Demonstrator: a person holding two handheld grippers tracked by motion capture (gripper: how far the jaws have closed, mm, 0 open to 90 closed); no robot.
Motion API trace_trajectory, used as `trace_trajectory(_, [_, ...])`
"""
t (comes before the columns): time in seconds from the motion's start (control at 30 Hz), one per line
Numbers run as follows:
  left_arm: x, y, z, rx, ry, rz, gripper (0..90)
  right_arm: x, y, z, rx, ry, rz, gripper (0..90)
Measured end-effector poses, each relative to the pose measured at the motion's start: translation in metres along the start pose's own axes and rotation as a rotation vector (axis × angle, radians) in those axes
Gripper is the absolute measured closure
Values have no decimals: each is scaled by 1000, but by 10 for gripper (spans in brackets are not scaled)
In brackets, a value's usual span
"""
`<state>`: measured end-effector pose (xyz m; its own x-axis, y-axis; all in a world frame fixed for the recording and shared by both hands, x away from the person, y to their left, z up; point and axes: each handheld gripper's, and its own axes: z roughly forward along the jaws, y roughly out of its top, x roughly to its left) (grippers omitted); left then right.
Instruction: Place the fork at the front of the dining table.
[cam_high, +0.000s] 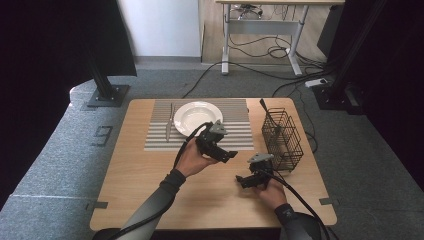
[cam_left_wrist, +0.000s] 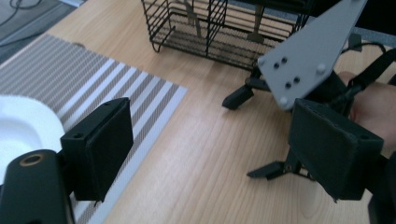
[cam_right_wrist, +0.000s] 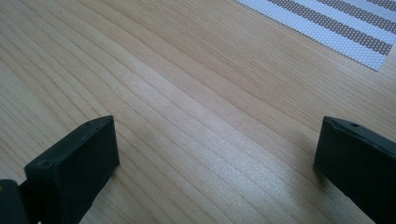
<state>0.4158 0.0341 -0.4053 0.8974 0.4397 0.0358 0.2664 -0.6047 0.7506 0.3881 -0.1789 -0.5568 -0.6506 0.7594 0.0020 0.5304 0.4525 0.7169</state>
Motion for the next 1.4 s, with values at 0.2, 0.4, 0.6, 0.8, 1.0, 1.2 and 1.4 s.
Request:
trace_trajectory(0.2, [-7,25,11,7,-17,35,147,0,0,0,-1,-1,-1,0])
trace_trajectory(0.4, [-12,48,23,6,-36,59,160,0,0,0,0,3,-1,0])
trace_trajectory(0.6, [-15,71,35,-4,-56,73,186,0,0,0,0,6,-7,0])
trace_trajectory(0.8, [-18,87,48,-12,-76,66,241,1,0,0,0,10,-10,0])
trace_trajectory(1.0, [-19,93,64,-11,-102,36,346,1,0,0,1,15,-15,0])
trace_trajectory(1.2, [-22,97,82,8,-119,23,491,2,0,0,4,16,-14,0])
trace_trajectory(1.4, [-25,99,92,43,-125,6,667,3,0,0,2,19,-18,0])
